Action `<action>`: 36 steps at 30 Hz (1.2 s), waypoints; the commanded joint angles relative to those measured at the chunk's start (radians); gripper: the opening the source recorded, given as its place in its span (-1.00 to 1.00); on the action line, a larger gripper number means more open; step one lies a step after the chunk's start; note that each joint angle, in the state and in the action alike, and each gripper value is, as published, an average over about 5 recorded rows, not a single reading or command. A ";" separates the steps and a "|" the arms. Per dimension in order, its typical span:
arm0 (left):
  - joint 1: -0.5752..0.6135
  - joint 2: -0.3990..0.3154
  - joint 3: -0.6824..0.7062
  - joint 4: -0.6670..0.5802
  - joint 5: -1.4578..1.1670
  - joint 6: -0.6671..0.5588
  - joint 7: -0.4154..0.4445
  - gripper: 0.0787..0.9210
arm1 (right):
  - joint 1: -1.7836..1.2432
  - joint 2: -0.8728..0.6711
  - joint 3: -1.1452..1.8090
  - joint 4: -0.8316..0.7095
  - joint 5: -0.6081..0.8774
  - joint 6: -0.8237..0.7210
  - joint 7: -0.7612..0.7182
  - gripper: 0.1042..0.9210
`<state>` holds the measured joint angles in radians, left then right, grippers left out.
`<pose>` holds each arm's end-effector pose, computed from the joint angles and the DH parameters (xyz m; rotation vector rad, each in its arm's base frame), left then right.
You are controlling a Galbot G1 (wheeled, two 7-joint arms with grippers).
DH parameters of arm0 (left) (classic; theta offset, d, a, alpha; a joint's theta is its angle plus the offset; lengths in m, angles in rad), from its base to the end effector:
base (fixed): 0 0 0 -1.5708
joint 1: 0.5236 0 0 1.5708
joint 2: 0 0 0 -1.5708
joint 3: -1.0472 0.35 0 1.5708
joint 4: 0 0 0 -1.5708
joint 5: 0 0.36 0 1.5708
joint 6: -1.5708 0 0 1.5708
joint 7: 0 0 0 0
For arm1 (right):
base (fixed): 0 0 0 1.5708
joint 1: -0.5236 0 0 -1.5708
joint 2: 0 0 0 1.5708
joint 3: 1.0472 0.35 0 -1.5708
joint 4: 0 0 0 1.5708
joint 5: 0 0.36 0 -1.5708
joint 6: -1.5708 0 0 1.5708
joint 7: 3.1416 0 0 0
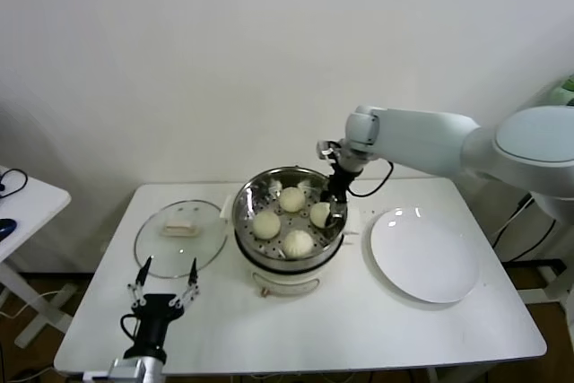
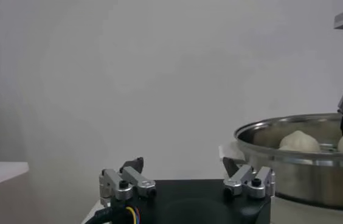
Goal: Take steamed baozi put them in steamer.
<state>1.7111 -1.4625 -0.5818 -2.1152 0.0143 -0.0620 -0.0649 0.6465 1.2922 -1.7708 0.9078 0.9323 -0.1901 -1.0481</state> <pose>0.1431 0.0355 -0.3160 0.0712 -3.0837 -0.2126 0.6265 0.0473 -0.1119 1.4807 -1.3237 1.1628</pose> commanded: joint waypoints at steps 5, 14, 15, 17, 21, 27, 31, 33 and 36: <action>-0.004 0.003 0.000 0.004 -0.001 0.000 0.001 0.77 | -0.032 0.021 0.021 -0.046 -0.038 0.008 0.009 0.45; -0.005 0.004 -0.001 0.003 -0.001 0.002 0.001 0.77 | -0.003 0.012 0.027 -0.020 -0.029 0.010 -0.011 0.75; -0.007 0.004 0.000 0.004 -0.001 0.002 0.001 0.77 | 0.008 0.007 0.027 -0.011 -0.026 0.011 -0.015 0.76; -0.011 0.003 0.001 0.006 0.000 0.004 0.000 0.77 | 0.031 -0.003 0.029 0.007 -0.020 0.012 -0.026 0.76; -0.026 0.001 0.009 0.007 0.007 0.011 -0.001 0.77 | 0.077 -0.024 0.061 0.029 -0.003 0.013 -0.043 0.76; -0.048 0.001 0.013 0.014 0.018 0.018 -0.002 0.77 | 0.133 -0.097 0.148 0.069 0.009 0.018 -0.024 0.76; -0.060 0.004 0.003 0.024 0.020 0.017 -0.002 0.77 | 0.130 -0.185 0.243 0.102 -0.047 0.021 0.013 0.76; -0.068 0.007 -0.001 0.029 0.018 0.020 -0.004 0.77 | 0.111 -0.236 0.299 0.124 -0.086 0.018 0.029 0.76; -0.077 0.013 -0.006 0.030 0.015 0.023 -0.006 0.77 | 0.075 -0.316 0.369 0.190 -0.147 0.012 0.059 0.76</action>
<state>1.6530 -1.4561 -0.5811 -2.0907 0.0288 -0.0424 -0.0689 0.7367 1.1790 -1.6130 0.9793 0.8993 -0.1743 -1.0513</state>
